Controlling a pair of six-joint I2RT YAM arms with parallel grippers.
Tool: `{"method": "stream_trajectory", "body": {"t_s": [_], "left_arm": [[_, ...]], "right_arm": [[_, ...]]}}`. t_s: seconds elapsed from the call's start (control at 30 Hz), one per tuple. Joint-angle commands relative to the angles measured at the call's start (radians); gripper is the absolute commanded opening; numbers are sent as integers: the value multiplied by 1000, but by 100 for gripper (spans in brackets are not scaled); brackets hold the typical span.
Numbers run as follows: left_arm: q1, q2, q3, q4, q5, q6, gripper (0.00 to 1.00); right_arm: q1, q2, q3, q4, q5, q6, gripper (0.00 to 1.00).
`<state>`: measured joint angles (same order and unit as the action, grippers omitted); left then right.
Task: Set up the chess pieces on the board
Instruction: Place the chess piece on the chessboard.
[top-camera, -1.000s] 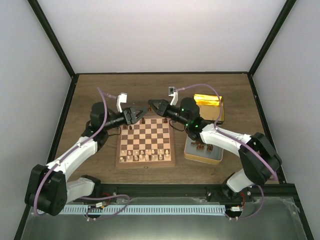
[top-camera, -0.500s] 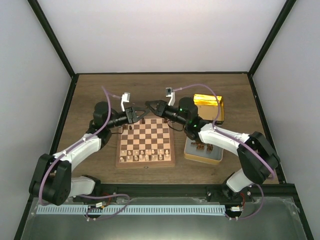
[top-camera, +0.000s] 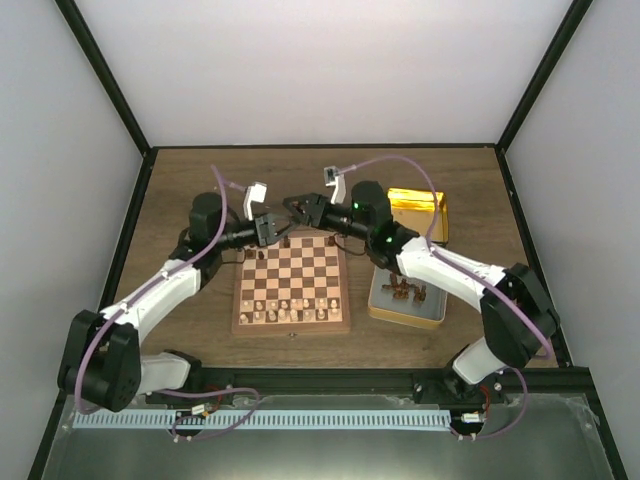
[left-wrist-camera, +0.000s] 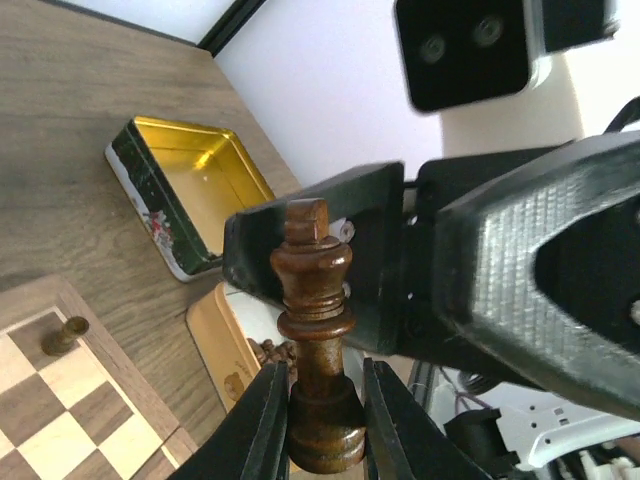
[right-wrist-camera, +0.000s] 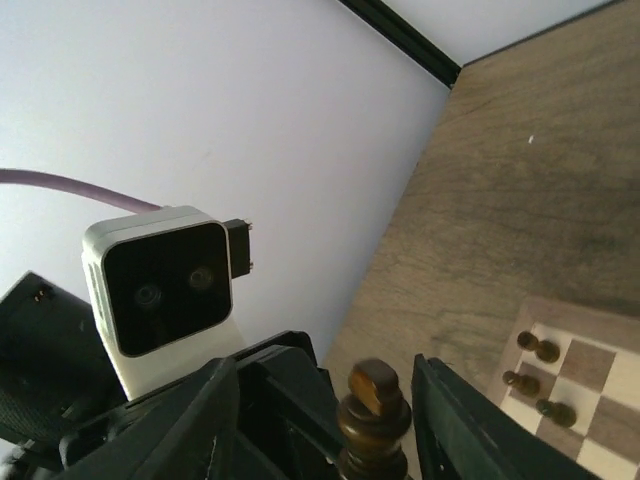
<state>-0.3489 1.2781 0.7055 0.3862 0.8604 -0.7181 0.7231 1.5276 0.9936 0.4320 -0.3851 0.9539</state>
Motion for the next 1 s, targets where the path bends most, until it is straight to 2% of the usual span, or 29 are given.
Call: {"method": "stream_trajectory", "body": {"t_s": [0.0, 0.1, 0.3, 0.5, 0.7, 0.9, 0.93, 0.97], "left_arm": [[-4, -67, 114, -332, -24, 361, 4], [-3, -105, 146, -444, -34, 504, 4], [-3, -173, 170, -566, -41, 680, 4], [-3, -188, 212, -701, -56, 827, 6], [-4, -207, 203, -715, -38, 888, 7], [-4, -217, 194, -708, -7, 904, 8], [-3, -218, 192, -708, -7, 906, 8], [-4, -216, 192, -709, -8, 908, 8]], "right_arm": [[-11, -45, 154, -278, -44, -206, 54], [-32, -72, 174, -373, -92, -305, 59], [-53, -112, 226, -508, -194, -472, 59], [-56, -75, 325, -629, -267, -520, 57], [-56, -43, 352, -650, -387, -516, 51], [-55, -10, 359, -674, -413, -523, 46], [-54, -6, 358, -670, -422, -523, 45], [-54, -2, 359, -668, -428, -520, 39]]}}
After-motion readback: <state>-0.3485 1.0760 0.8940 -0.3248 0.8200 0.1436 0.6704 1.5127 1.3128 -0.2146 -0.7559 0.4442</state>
